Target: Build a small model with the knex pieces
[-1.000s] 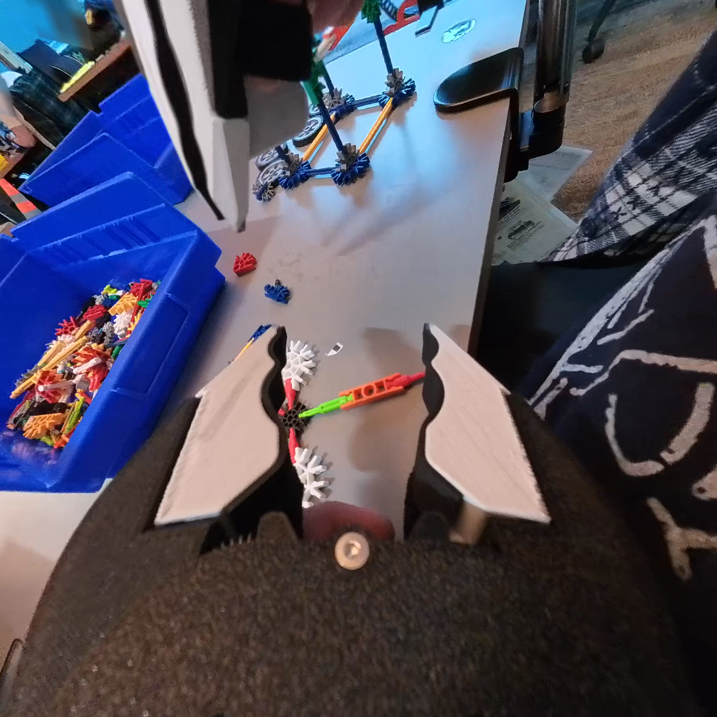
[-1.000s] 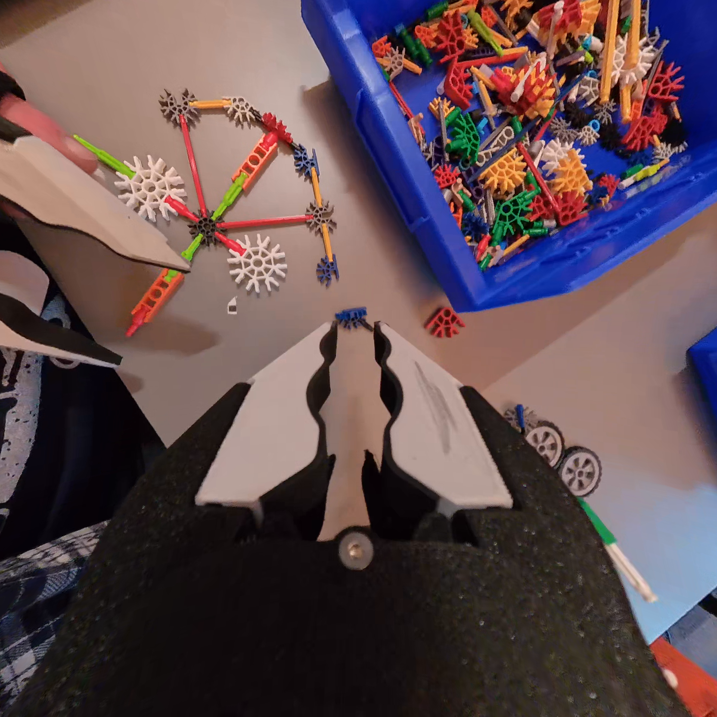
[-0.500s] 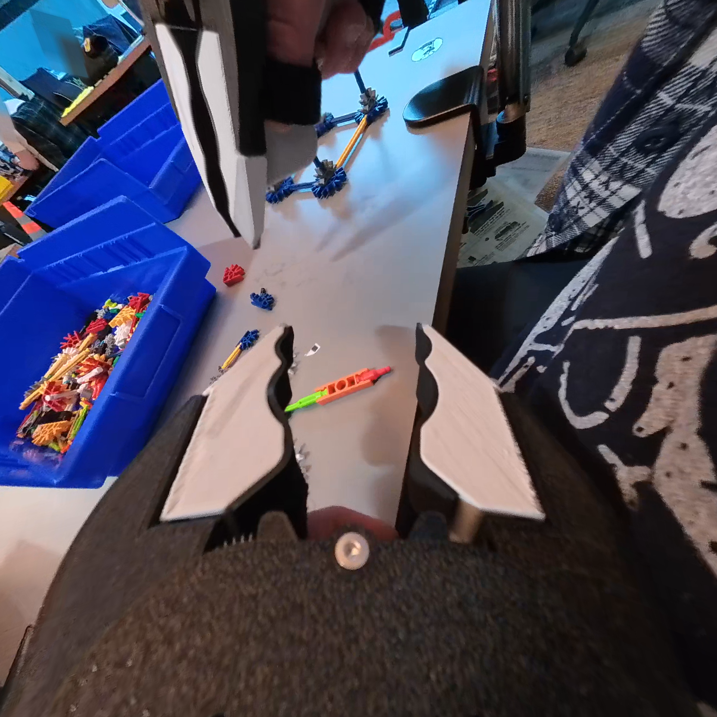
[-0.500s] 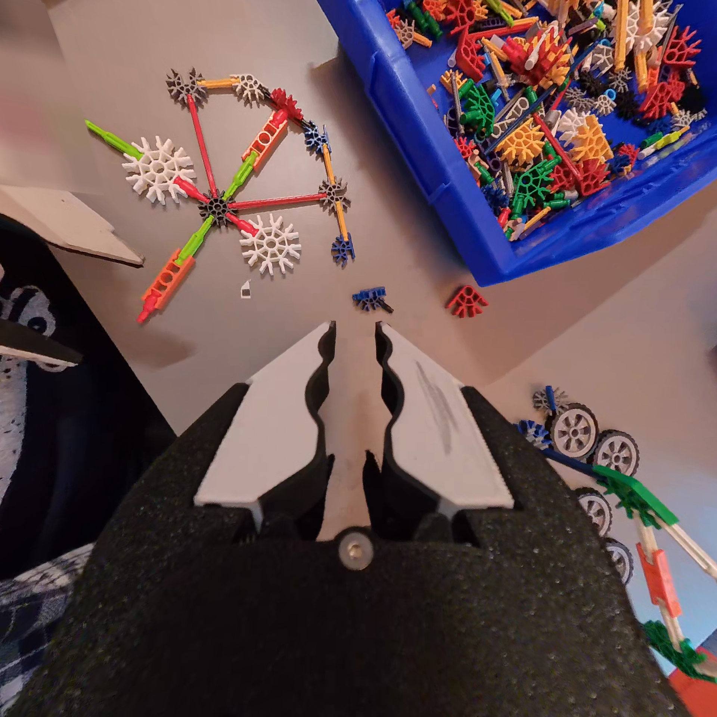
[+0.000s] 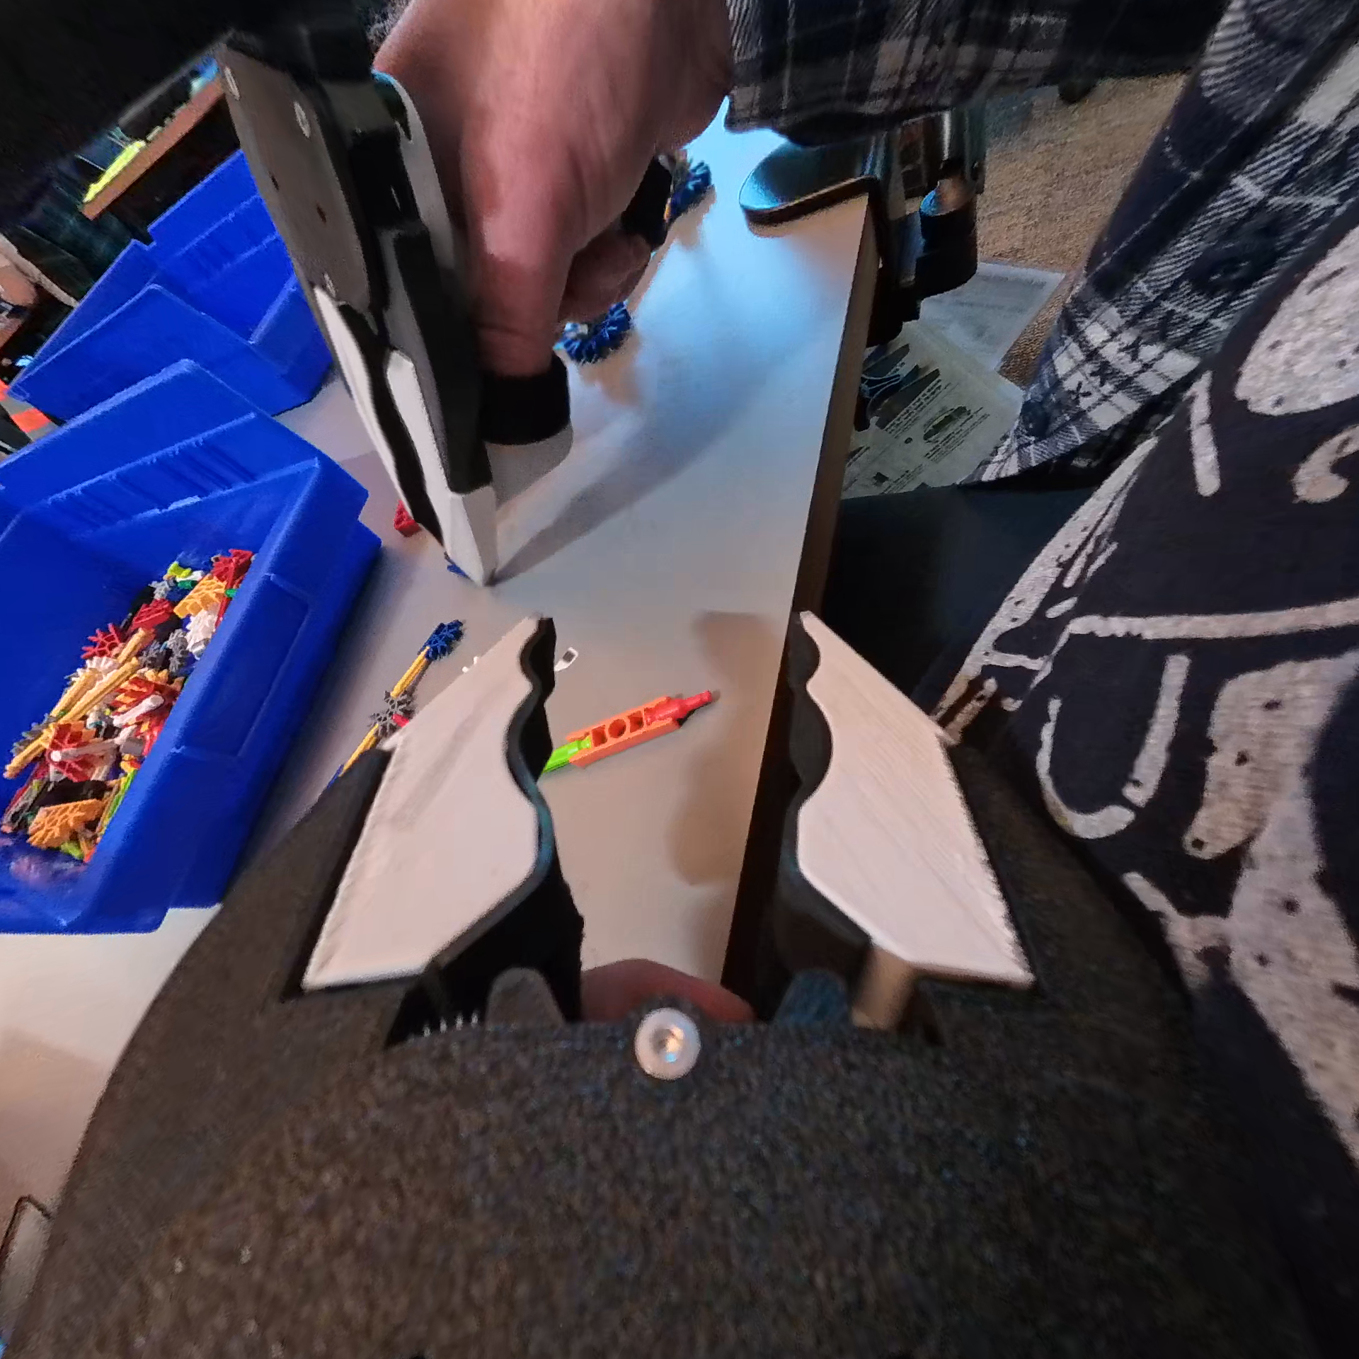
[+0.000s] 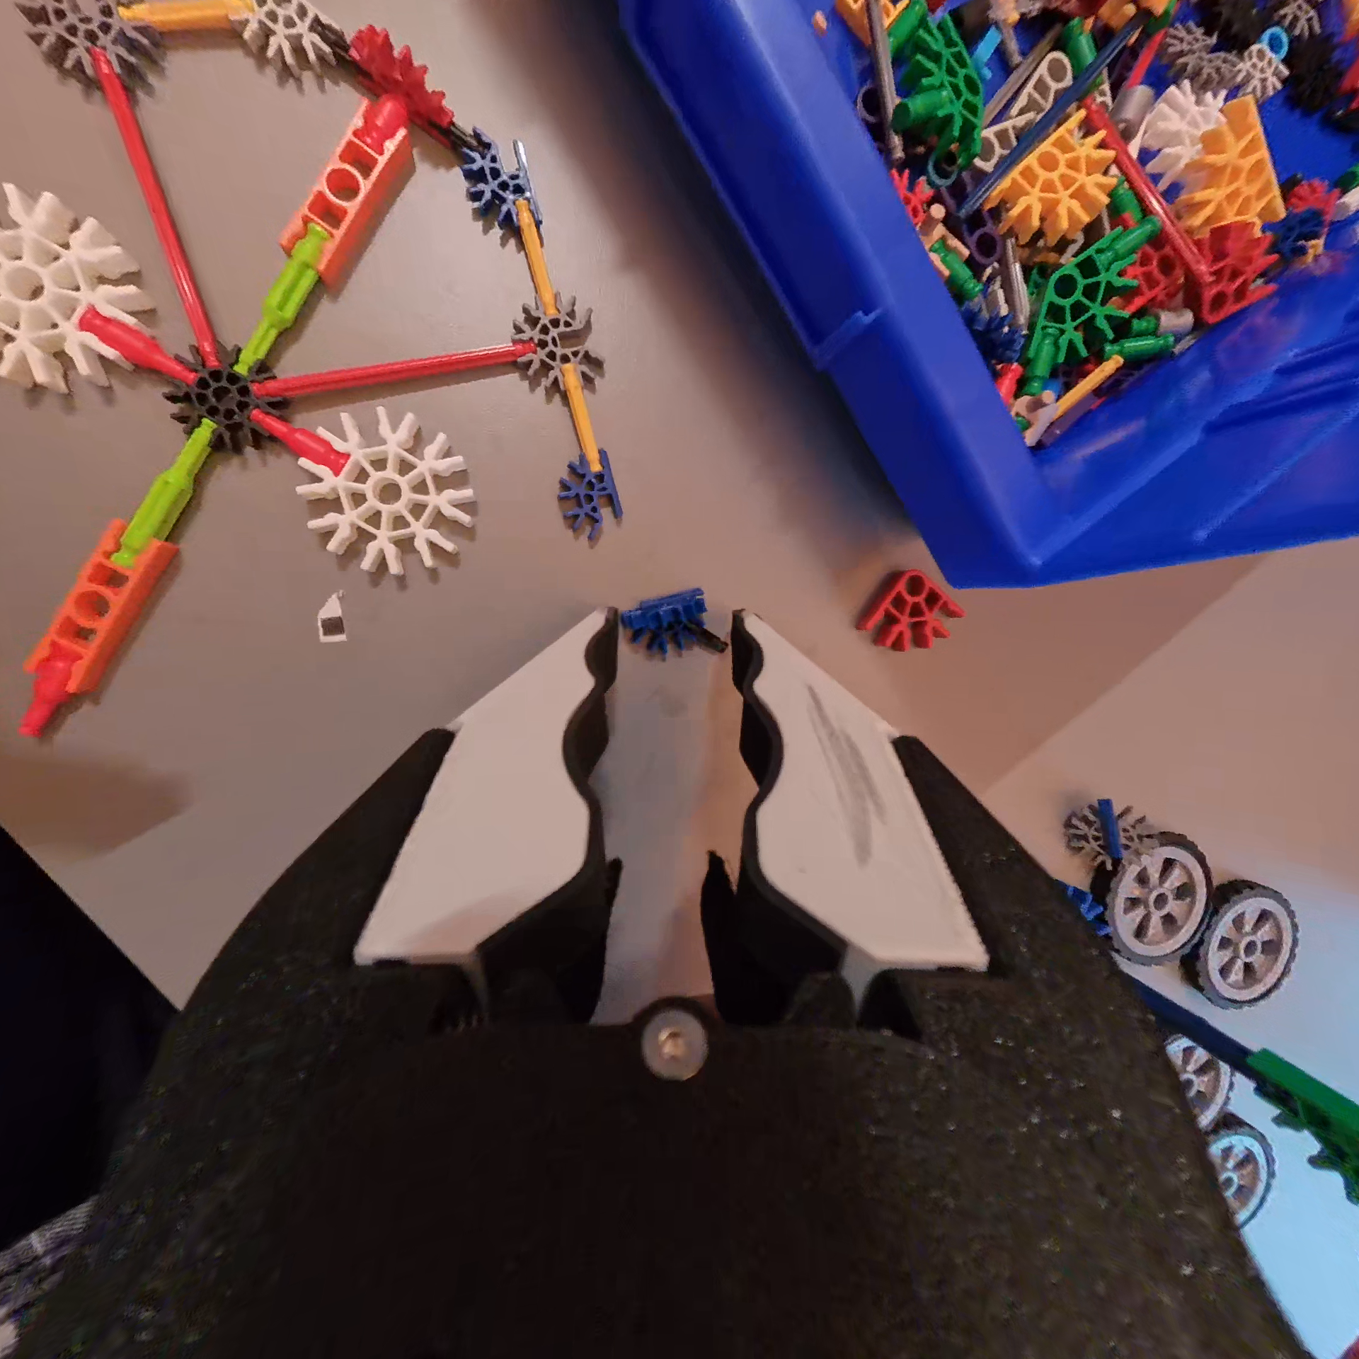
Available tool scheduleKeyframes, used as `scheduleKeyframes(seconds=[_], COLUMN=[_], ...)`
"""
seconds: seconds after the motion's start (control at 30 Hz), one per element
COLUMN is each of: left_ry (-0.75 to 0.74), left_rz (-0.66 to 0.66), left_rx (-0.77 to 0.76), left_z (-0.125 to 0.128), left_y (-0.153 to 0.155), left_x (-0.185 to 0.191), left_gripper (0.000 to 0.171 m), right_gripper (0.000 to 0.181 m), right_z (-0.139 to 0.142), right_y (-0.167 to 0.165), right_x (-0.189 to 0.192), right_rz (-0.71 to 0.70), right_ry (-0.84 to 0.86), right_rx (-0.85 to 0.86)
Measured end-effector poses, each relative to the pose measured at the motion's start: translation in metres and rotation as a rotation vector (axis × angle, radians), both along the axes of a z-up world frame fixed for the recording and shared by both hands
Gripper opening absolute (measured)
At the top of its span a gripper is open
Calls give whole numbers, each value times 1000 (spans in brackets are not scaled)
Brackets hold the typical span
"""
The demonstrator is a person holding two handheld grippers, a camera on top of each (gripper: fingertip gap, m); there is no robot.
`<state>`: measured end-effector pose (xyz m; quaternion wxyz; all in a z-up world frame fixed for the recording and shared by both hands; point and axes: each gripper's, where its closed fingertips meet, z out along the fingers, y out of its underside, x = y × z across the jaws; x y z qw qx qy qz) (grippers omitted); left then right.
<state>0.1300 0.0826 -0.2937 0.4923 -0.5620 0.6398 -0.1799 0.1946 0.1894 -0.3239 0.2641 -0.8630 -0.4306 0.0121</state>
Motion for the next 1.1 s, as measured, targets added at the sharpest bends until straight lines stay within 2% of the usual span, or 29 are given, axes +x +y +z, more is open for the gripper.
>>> scheduleKeyframes(seconds=[0.07, 0.27, 0.43, 0.6, 0.8, 0.97, 1.1], left_ry=[-4, -11, -21, -31, -33, -37, -37], left_rz=[2, 1, 4, 3, 1, 2, 0], left_rx=[-3, -8, -11, -20, -26, -32, -39], left_z=[0, 0, 1, 2, 3, 3, 4], left_y=[0, 0, 1, 0, -2, -4, -7], left_x=[0, 0, -2, -1, 0, 1, 2], left_gripper=[63, 63, 63, 63, 63, 63, 63], right_gripper=[24, 20, 23, 27, 29, 24, 25], right_z=[-1, -1, 4, 13, 7, 0, 9], right_y=[0, 7, 10, 8, 10, 13, 16], right_x=[3, 16, 22, 7, -4, 3, 11], right_rz=[-3, -37, -54, -28, 5, -15, -37], right_ry=[-7, -45, -80, -28, -22, -43, -43], right_rx=[-6, -1, 20, 26, 11, -1, 19])
